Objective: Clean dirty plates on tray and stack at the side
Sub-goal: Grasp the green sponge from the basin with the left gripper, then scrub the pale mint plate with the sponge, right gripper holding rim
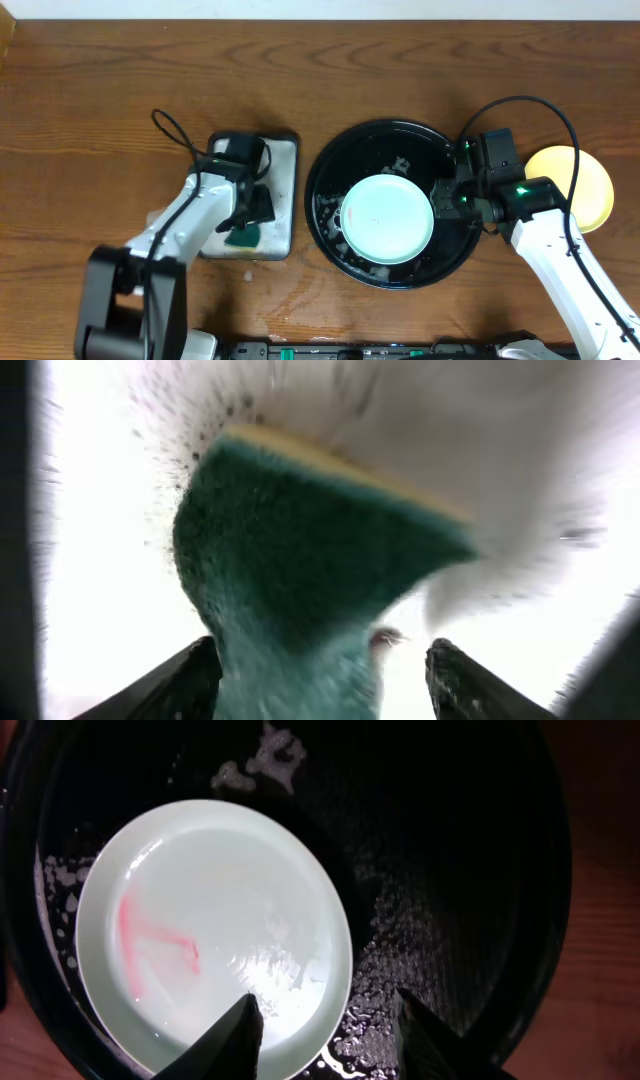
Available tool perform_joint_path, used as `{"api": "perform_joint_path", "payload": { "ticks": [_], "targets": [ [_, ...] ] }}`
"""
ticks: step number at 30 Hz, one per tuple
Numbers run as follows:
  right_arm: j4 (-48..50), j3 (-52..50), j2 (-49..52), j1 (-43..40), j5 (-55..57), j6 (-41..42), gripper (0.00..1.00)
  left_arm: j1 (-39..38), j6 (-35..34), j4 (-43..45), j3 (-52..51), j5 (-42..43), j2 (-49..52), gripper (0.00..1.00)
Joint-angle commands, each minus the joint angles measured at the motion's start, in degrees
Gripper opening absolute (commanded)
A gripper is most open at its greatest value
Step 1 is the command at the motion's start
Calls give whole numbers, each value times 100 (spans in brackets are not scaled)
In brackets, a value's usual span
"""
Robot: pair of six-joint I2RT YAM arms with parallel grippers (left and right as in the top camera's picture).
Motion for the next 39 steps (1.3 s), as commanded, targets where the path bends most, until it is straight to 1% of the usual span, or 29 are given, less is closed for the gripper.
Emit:
{"api": "perform_joint_path", "payload": {
  "ticks": [1, 4, 7, 12, 13, 14, 16, 17, 18, 21, 23, 29, 32, 34, 37, 39],
  "targets": [
    [-2, -44, 11, -9, 37, 96, 40, 28, -4, -151, 166, -107, -245, 67],
    [-61, -44, 11, -9, 39, 94, 41, 28, -4, -179, 83, -116, -219, 66],
    [-90, -44, 11, -9, 39, 96, 41, 28, -4, 7, -162, -131, -216, 59],
    [-127, -48, 13, -9, 39, 96, 41, 28, -4, 415, -708, -131, -216, 56],
    [-127, -48, 13, -9, 39, 96, 41, 28, -4, 496, -791, -133, -216, 53],
    [-127, -48, 13, -9, 39, 96, 41, 28, -4, 573, -857, -131, -216, 47],
    [-122, -48, 22, -9, 39, 96, 41, 28, -7, 719, -920, -129, -216, 27],
    [-120, -48, 37, -9, 42, 96, 41, 28, -7, 765, -918, -127, -216, 15],
    [-114, -48, 61, -9, 42, 96, 41, 28, -7, 793, -905, -127, -219, 8],
    [-105, -48, 221, -9, 81, 98, 41, 28, -4, 708, -726, -125, -221, 8],
    [-101, -48, 391, -9, 120, 98, 41, 28, -4, 496, -511, -127, -245, 8],
    [92, -48, 940, -116, 164, 264, 41, 22, 0, -662, 651, -79, -382, 7],
    [138, -48, 1211, -177, 155, 155, 40, -39, 107, -1196, 1333, 343, -428, 7],
    [170, -48, 1388, -175, 39, -11, 37, -140, 107, -1349, 1659, 782, -459, 7],
    [269, -48, 1650, -175, -348, -455, 34, -387, 101, -1276, 1880, 1504, -503, 7],
    [310, -48, 1836, -175, -487, -660, 32, -610, 76, -1132, 1882, 1810, -509, 7]
  ]
}}
